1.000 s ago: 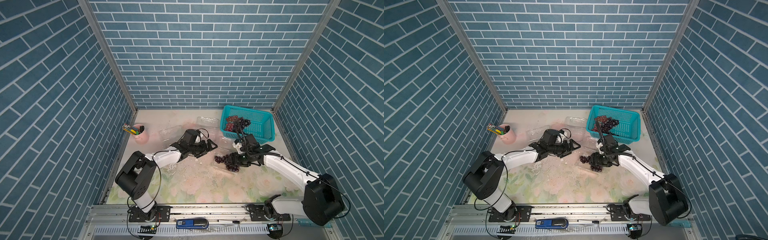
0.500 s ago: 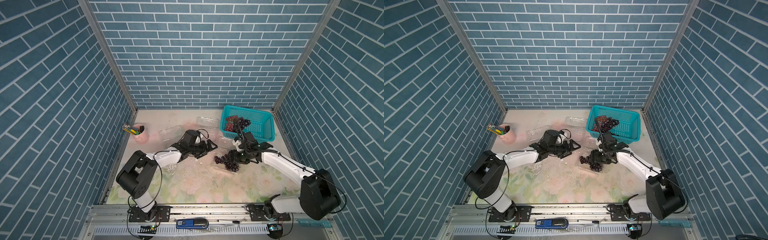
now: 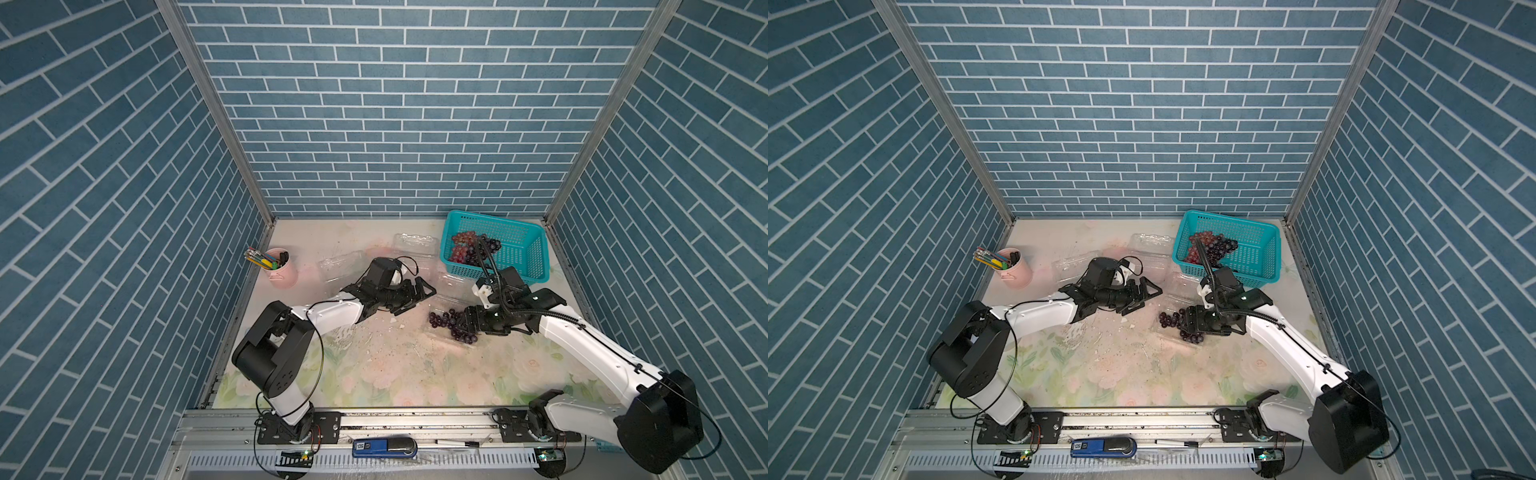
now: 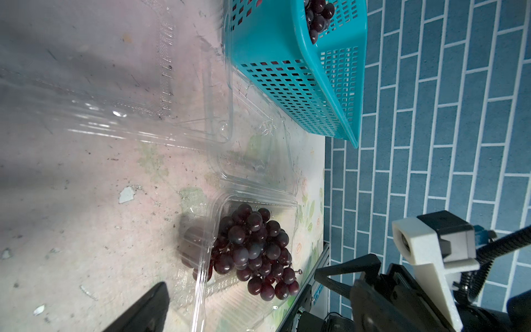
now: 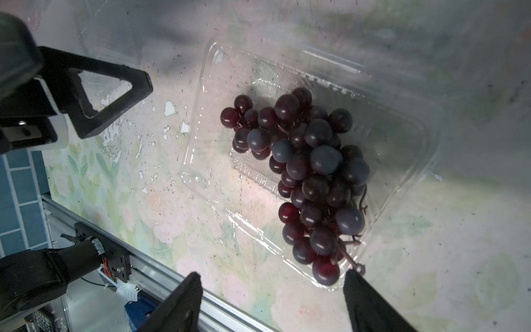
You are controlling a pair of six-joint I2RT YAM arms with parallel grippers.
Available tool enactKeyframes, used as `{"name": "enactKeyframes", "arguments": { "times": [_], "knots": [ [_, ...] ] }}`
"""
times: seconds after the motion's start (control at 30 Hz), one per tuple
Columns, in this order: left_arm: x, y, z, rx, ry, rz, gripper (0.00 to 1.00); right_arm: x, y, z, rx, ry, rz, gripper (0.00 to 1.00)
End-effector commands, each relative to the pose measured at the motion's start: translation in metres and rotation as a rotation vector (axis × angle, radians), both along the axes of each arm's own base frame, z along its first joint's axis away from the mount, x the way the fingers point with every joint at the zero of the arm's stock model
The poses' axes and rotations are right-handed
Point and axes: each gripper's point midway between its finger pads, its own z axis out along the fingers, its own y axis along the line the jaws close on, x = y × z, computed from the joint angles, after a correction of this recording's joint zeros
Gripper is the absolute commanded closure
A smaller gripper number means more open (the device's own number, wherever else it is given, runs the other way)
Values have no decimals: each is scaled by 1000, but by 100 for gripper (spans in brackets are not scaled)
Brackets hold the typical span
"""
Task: Pack grapes into containers
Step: Place the grape into the packing box.
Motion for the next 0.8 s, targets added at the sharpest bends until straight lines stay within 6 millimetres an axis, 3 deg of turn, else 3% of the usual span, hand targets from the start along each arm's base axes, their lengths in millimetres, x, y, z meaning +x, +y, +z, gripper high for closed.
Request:
{"name": "enactKeyframes", "arguments": {
  "times": [0.0,0.27,0.77],
  "knots": [
    [-1,-2,12,-16,-28,-22,0,-25,0,-5,14,75,38,19],
    [-3,0,8,-7,-28,-18,0,-23,15,-14,50,90,60,16],
    [-3,1,7,-1,-21,-17,0,-6,14,-43,-13,81,51,15]
  ]
}}
